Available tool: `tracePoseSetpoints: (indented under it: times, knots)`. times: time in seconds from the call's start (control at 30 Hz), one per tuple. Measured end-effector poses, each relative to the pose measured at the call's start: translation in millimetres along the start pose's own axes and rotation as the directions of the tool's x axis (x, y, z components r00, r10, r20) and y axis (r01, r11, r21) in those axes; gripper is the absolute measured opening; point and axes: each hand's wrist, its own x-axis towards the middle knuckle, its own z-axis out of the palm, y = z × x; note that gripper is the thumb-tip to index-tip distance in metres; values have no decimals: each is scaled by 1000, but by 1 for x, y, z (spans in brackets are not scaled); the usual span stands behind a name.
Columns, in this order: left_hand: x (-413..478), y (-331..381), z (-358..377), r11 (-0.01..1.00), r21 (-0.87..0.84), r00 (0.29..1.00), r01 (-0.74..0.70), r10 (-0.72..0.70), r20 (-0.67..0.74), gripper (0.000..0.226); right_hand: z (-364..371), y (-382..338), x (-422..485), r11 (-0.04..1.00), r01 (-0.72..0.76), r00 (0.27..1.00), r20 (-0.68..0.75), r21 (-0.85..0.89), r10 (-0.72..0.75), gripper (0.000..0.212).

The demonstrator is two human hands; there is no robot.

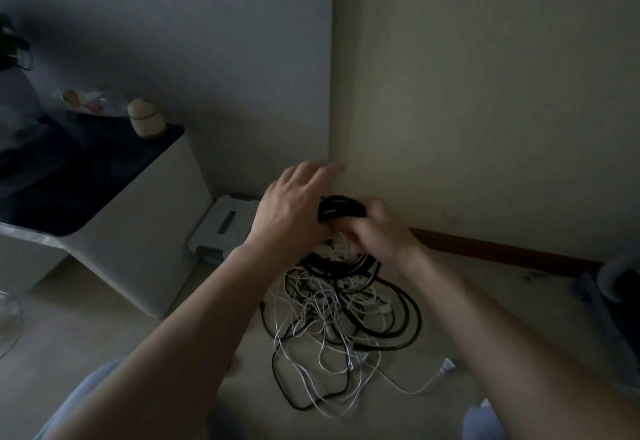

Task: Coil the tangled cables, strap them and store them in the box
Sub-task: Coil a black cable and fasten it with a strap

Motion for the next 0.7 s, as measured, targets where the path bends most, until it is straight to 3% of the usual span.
tracePoseSetpoints:
  times: [0.07, 0.13, 0.17, 0.2, 0.3, 0.43, 0.53, 0.7]
  knots:
    - [0, 0, -1, 998, -52, 974, -26, 37, 222, 60, 0, -1, 0, 996, -6, 998, 64, -94, 12, 34]
    - [-1, -1, 1, 995, -87, 929, 45, -10, 370, 41, -1, 0, -1, 991, 0, 996, 90, -135, 13, 22]
    - [-2, -1, 2, 996, -75, 928, 57, -25, 372, 32, -2, 0, -2, 992, -26, 995, 89, -126, 38, 12]
    - [-2, 0, 2, 995, -68, 939, 66, -39, 343, 27, -3, 0, -2, 993, -45, 995, 86, -105, 54, 4]
    - [-4, 1, 5, 996, -49, 974, 68, -56, 221, 23, -9, 3, -2, 997, -58, 997, 53, -41, 60, 16]
    - [-5, 5, 10, 988, -30, 976, 150, -143, 165, 19, -19, 14, -3, 999, -21, 999, -38, 27, 22, 16]
    - [-1, 5, 11, 948, -142, 958, 284, -274, 87, 16, -20, 18, -3, 997, -33, 994, -99, 66, 40, 13]
    - [3, 3, 14, 798, -405, 876, 446, -483, 13, 13, -10, 23, -7, 943, -65, 988, -113, 326, 107, 7]
